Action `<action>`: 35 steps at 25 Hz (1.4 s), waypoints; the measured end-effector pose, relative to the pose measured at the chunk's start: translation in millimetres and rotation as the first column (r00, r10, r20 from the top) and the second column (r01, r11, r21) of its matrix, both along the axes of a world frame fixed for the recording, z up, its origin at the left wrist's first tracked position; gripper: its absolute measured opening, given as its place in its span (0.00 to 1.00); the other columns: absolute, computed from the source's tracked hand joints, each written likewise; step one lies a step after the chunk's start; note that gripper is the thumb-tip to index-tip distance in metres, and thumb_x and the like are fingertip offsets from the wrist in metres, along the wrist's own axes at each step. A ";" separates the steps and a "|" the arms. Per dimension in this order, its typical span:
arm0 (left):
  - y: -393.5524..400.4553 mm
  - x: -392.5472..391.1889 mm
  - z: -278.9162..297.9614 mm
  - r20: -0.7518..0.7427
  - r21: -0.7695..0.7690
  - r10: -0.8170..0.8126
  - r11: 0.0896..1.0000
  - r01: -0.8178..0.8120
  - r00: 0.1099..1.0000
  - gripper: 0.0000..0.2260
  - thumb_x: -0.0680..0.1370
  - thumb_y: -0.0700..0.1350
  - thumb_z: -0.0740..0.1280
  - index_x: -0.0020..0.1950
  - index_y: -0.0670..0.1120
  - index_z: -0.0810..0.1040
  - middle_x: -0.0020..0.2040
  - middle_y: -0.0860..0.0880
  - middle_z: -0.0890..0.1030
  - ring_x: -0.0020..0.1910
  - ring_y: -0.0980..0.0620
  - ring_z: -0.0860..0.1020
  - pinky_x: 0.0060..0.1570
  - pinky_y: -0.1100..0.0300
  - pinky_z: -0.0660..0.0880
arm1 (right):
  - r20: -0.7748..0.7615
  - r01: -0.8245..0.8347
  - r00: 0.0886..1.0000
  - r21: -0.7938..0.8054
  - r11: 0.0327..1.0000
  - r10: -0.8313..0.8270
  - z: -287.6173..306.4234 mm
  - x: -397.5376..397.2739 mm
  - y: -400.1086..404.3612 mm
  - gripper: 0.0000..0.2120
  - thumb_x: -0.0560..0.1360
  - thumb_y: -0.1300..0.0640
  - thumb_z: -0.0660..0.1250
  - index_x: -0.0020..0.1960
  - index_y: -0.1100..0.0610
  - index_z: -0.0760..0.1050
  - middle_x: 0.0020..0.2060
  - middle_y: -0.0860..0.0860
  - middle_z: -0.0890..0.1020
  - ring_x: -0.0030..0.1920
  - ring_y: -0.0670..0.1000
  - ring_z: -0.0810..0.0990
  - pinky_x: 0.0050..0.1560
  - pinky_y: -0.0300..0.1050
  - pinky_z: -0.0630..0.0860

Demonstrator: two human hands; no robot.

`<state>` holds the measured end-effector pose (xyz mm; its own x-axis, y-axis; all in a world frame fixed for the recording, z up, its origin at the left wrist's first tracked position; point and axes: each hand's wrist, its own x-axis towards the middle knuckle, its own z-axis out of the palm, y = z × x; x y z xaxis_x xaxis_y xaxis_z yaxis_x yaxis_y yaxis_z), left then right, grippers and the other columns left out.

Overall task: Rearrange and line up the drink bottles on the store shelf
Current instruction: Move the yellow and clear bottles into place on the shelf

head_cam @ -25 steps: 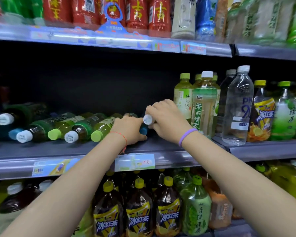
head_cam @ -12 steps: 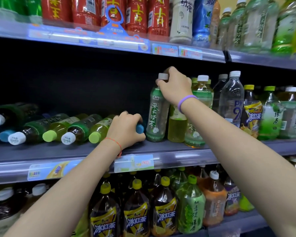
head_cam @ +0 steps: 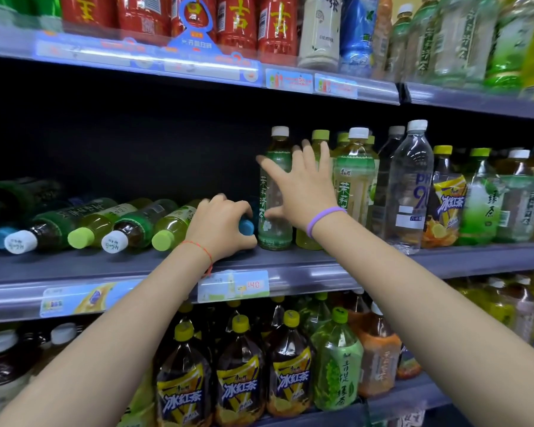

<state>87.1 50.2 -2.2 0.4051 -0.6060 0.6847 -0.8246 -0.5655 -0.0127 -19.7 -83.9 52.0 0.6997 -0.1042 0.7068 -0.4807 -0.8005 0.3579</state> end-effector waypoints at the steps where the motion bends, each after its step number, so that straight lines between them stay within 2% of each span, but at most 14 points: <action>1: -0.1 -0.7 0.1 0.008 0.001 0.000 1.000 0.000 1.000 0.20 0.69 0.59 0.70 0.58 0.53 0.78 0.46 0.53 0.81 0.51 0.49 0.73 0.50 0.52 0.69 | -0.004 0.038 0.999 -0.060 0.997 -0.039 -4.9 -0.5 0.3 0.47 0.68 0.27 0.64 0.79 0.41 0.47 0.73 0.67 0.63 0.77 0.67 0.52 0.74 0.68 0.41; 4: 2.0 -4.5 2.1 0.029 -0.037 -0.001 0.999 0.002 1.000 0.19 0.69 0.58 0.70 0.56 0.53 0.78 0.45 0.53 0.81 0.50 0.48 0.73 0.49 0.53 0.68 | 0.005 0.095 0.995 -0.112 0.989 -0.095 -13.5 3.2 -0.3 0.46 0.70 0.29 0.63 0.79 0.42 0.46 0.72 0.69 0.63 0.77 0.68 0.50 0.74 0.69 0.41; 8: 8.1 -13.1 5.5 0.045 -0.135 -0.012 0.991 0.018 0.999 0.17 0.68 0.58 0.68 0.51 0.50 0.78 0.40 0.53 0.81 0.45 0.46 0.75 0.48 0.52 0.69 | 0.015 0.060 0.998 -0.113 0.992 -0.059 -24.1 5.4 -2.7 0.32 0.76 0.40 0.66 0.75 0.45 0.59 0.72 0.66 0.64 0.77 0.69 0.50 0.74 0.68 0.40; 12: 12.5 -24.5 8.0 0.170 -0.322 0.002 0.945 0.054 0.985 0.16 0.72 0.56 0.62 0.52 0.47 0.76 0.38 0.51 0.78 0.41 0.46 0.74 0.47 0.49 0.70 | 0.077 -0.211 0.974 -0.035 0.977 0.213 -33.0 6.2 1.8 0.31 0.72 0.42 0.71 0.70 0.51 0.68 0.68 0.57 0.71 0.75 0.61 0.59 0.75 0.62 0.41; 14: 14.9 -28.9 12.7 0.261 -0.452 0.010 0.885 0.114 0.965 0.14 0.78 0.53 0.63 0.56 0.45 0.75 0.41 0.49 0.78 0.41 0.45 0.74 0.46 0.49 0.70 | 0.099 -0.368 0.926 0.019 0.930 0.364 -36.5 6.3 5.8 0.32 0.70 0.44 0.74 0.69 0.53 0.69 0.66 0.53 0.74 0.72 0.59 0.65 0.76 0.59 0.47; 16: 16.4 -35.2 20.1 0.315 -0.544 -0.035 0.812 0.211 0.948 0.14 0.81 0.51 0.61 0.60 0.42 0.75 0.47 0.46 0.78 0.43 0.45 0.74 0.46 0.49 0.71 | 0.169 -0.571 0.821 0.247 0.783 0.546 -36.1 4.0 11.4 0.33 0.69 0.46 0.76 0.69 0.53 0.68 0.63 0.50 0.76 0.67 0.54 0.70 0.71 0.50 0.61; 18: 16.6 -43.5 27.5 0.343 -0.597 -0.136 0.733 0.327 0.930 0.14 0.82 0.48 0.60 0.62 0.40 0.74 0.50 0.44 0.78 0.45 0.44 0.75 0.48 0.50 0.72 | 0.289 -0.693 0.706 0.469 0.548 0.646 -34.9 1.0 18.4 0.33 0.70 0.49 0.76 0.71 0.50 0.65 0.62 0.46 0.76 0.63 0.49 0.73 0.63 0.43 0.72; 22: 16.1 -56.1 38.2 0.330 -0.637 -0.271 0.643 0.425 0.904 0.15 0.82 0.49 0.61 0.64 0.41 0.74 0.52 0.44 0.75 0.45 0.47 0.74 0.45 0.51 0.75 | 0.452 -0.714 0.644 0.645 0.274 0.617 -30.7 -3.1 26.9 0.29 0.70 0.50 0.76 0.67 0.47 0.67 0.57 0.43 0.79 0.56 0.44 0.79 0.55 0.44 0.79; 24: 15.9 -59.4 40.1 0.229 -0.659 -0.337 0.637 0.400 0.913 0.17 0.81 0.50 0.62 0.68 0.44 0.71 0.54 0.46 0.74 0.47 0.52 0.74 0.45 0.53 0.76 | 0.484 -0.729 0.634 0.634 0.258 0.603 -29.1 -7.3 27.7 0.26 0.71 0.51 0.75 0.65 0.47 0.69 0.54 0.41 0.80 0.53 0.41 0.80 0.53 0.44 0.80; 27: 10.2 -51.0 27.9 -0.027 -0.581 -0.352 0.767 0.272 0.935 0.23 0.81 0.55 0.61 0.74 0.51 0.64 0.58 0.50 0.75 0.51 0.54 0.76 0.50 0.52 0.76 | 0.552 -0.758 0.617 0.608 0.236 0.561 -25.0 -11.0 26.2 0.23 0.74 0.54 0.72 0.67 0.48 0.69 0.52 0.40 0.80 0.52 0.39 0.80 0.54 0.45 0.80; 29: 5.6 -45.3 15.0 -0.205 -0.510 -0.378 0.829 0.231 0.903 0.26 0.80 0.61 0.57 0.76 0.55 0.59 0.62 0.50 0.77 0.57 0.51 0.77 0.56 0.49 0.75 | 0.544 -0.740 0.653 0.605 0.294 0.527 -21.3 -12.1 21.7 0.27 0.75 0.50 0.70 0.72 0.48 0.65 0.55 0.43 0.81 0.54 0.43 0.80 0.57 0.47 0.79; 31: 0.5 -46.4 7.1 -0.330 -0.445 -0.393 0.867 0.225 0.859 0.28 0.81 0.63 0.53 0.78 0.54 0.56 0.63 0.49 0.77 0.61 0.48 0.76 0.60 0.47 0.73 | 0.509 -0.691 0.714 0.625 0.363 0.481 -18.5 -14.4 14.9 0.37 0.76 0.44 0.68 0.78 0.49 0.54 0.62 0.47 0.79 0.58 0.47 0.78 0.59 0.49 0.77; 33: -5.2 -51.1 5.2 -0.370 -0.397 -0.383 0.889 0.228 0.847 0.30 0.81 0.63 0.52 0.80 0.52 0.53 0.62 0.47 0.77 0.60 0.46 0.76 0.60 0.48 0.72 | 0.483 -0.637 0.767 0.650 0.414 0.422 -16.9 -17.8 9.5 0.42 0.76 0.41 0.67 0.80 0.48 0.45 0.69 0.51 0.73 0.65 0.52 0.75 0.63 0.51 0.75; 35: -11.3 -51.9 5.5 -0.372 -0.393 -0.391 0.888 0.239 0.842 0.31 0.81 0.64 0.51 0.80 0.52 0.52 0.57 0.45 0.80 0.56 0.46 0.78 0.56 0.49 0.73 | 0.468 -0.590 0.807 0.624 0.513 0.360 -17.1 -20.4 7.2 0.43 0.77 0.40 0.66 0.80 0.50 0.45 0.73 0.54 0.66 0.70 0.55 0.69 0.65 0.52 0.71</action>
<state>35.2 38.9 3.3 0.5276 -0.5310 0.6631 -0.8354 -0.1827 0.5184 -40.1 -76.7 34.9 0.6155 -0.3525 0.7050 0.0789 -0.8624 -0.5001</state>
